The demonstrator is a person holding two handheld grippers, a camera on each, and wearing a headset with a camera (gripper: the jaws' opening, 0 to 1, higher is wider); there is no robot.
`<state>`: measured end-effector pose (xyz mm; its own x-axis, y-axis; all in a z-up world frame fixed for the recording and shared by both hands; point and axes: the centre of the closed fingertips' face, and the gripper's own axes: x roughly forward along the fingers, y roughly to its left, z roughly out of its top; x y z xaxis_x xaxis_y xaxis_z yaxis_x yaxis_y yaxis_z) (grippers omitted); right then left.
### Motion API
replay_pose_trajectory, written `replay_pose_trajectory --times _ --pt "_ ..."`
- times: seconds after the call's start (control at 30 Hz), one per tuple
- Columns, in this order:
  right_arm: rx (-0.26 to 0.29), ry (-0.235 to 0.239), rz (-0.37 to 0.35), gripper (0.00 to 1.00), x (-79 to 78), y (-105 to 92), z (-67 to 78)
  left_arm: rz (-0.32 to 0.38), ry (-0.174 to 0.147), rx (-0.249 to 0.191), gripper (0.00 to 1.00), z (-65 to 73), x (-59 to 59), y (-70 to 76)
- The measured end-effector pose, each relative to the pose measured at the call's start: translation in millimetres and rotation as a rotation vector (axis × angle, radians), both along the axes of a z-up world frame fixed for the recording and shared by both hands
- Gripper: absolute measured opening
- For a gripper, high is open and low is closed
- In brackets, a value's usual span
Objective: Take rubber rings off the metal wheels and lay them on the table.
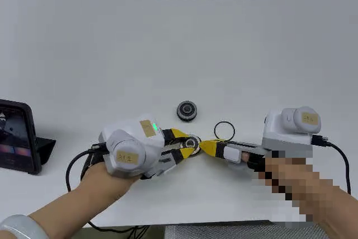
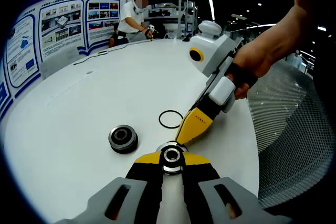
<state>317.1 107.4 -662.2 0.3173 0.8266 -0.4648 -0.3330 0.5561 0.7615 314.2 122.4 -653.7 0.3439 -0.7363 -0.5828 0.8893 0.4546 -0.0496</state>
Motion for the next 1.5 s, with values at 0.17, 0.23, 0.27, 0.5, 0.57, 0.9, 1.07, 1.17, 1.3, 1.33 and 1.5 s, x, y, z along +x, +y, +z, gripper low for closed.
replay_pose_trajectory --times 0.17,0.23,0.27,0.5,0.57,0.9,1.07,1.17,1.3,1.33,1.5 --pt "-0.005 -0.011 0.003 0.02 0.3 0.2 1.1 0.0 0.001 0.0 0.13 0.3 -0.1 0.0" --pt "-0.008 -0.014 0.004 0.02 0.3 0.2 1.1 -0.001 0.002 -0.001 0.13 0.3 -0.2 0.0" --pt "-0.007 -0.015 0.003 0.02 0.2 0.4 1.4 -0.001 0.003 -0.001 0.13 0.1 -0.3 0.1" --pt "-0.006 -0.028 0.008 0.02 -0.7 2.6 4.9 -0.002 0.005 0.0 0.13 -0.1 -0.5 0.2" --pt "-0.004 -0.029 0.009 0.02 -0.8 3.1 5.2 -0.002 0.005 0.0 0.13 0.1 -0.4 0.1" --pt "0.004 -0.033 0.014 0.01 -1.9 5.6 9.3 -0.001 0.005 0.0 0.13 0.3 -0.5 -0.1" --pt "0.007 -0.036 0.019 0.01 -1.8 7.3 9.8 -0.001 0.005 -0.001 0.13 0.1 -0.2 -0.2" --pt "0.01 -0.034 0.019 0.01 -2.1 7.5 10.6 -0.003 0.004 -0.001 0.13 0.1 -0.2 -0.3" --pt "0.018 -0.035 0.023 0.01 -2.3 8.8 12.3 -0.003 0.004 -0.001 0.13 0.1 -0.3 -0.3" --pt "0.022 -0.036 0.025 0.01 -2.5 9.5 12.9 -0.003 0.004 -0.001 0.13 0.1 -0.3 -0.3" --pt "0.075 -0.041 0.017 0.01 -0.7 17.8 24.3 -0.004 0.004 0.0 0.13 0.3 -0.4 -0.4"
